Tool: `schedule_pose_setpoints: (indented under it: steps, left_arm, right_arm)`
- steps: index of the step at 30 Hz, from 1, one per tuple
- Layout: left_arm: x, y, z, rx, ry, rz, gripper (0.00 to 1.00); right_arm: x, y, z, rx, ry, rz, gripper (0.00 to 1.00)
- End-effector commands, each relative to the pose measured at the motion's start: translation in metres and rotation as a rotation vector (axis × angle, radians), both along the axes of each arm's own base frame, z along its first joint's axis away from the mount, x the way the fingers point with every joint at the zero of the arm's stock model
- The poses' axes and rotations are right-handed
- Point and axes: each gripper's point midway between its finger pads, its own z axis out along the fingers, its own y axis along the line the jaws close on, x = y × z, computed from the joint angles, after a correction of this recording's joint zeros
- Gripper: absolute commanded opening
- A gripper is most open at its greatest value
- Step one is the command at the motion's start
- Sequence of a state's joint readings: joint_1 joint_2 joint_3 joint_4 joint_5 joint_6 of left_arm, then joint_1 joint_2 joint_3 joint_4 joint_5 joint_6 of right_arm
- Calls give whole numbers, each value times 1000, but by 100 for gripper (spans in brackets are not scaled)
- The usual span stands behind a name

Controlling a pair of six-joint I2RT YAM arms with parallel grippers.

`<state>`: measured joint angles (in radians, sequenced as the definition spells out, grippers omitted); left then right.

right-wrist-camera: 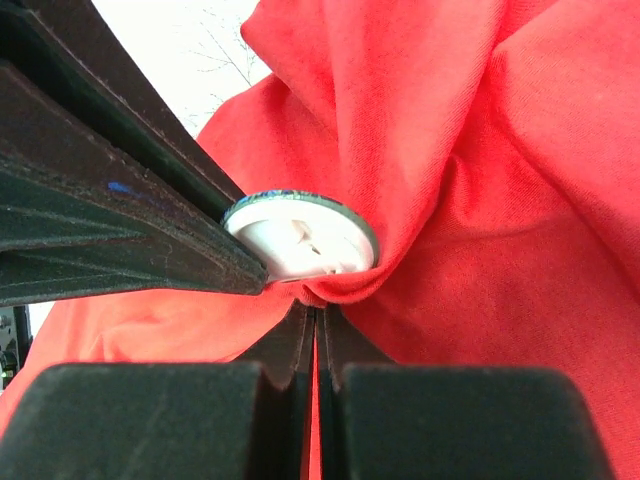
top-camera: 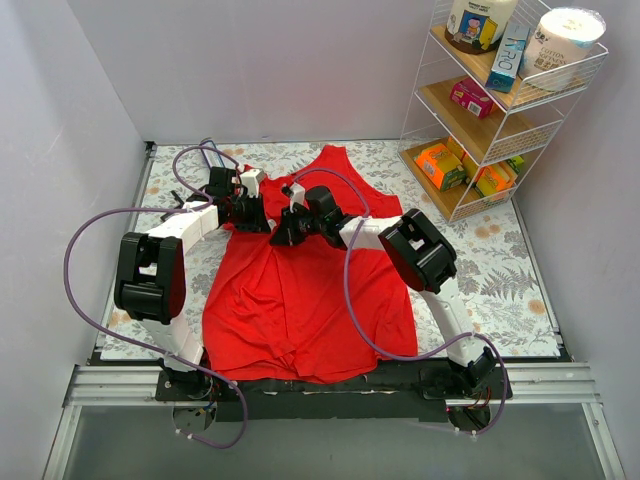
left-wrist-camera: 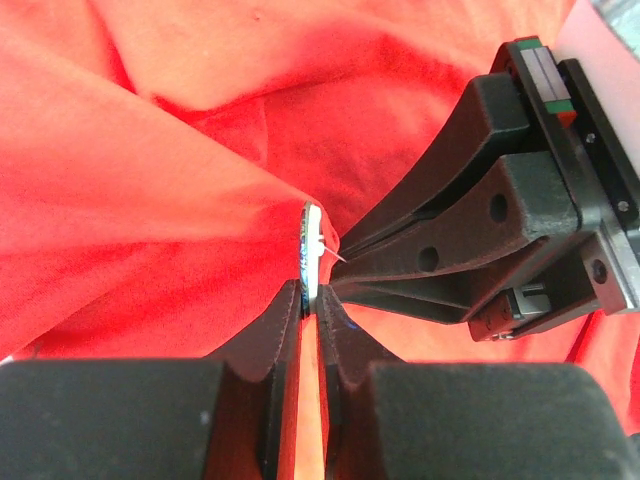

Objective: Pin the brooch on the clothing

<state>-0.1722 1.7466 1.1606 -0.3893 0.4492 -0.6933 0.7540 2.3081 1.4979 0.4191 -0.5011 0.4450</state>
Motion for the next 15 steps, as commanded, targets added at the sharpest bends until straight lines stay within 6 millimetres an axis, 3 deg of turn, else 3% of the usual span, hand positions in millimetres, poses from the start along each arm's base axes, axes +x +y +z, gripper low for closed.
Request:
schedule_pose_setpoints:
  steps: [1, 9, 11, 15]
  left_arm:
    - [8, -6, 23, -57, -46, -24, 0]
    - [10, -6, 40, -143, -73, -22, 0]
    - [10, -6, 38, -158, -66, -25, 0]
    - [7, -5, 31, -152, -41, -41, 0]
  right_arm:
    - [7, 13, 20, 67, -63, 24, 1]
    - [6, 11, 9, 48, -45, 26, 1]
    - [4, 9, 11, 44, -49, 31, 1]
    - [0, 3, 33, 59, -88, 49, 1]
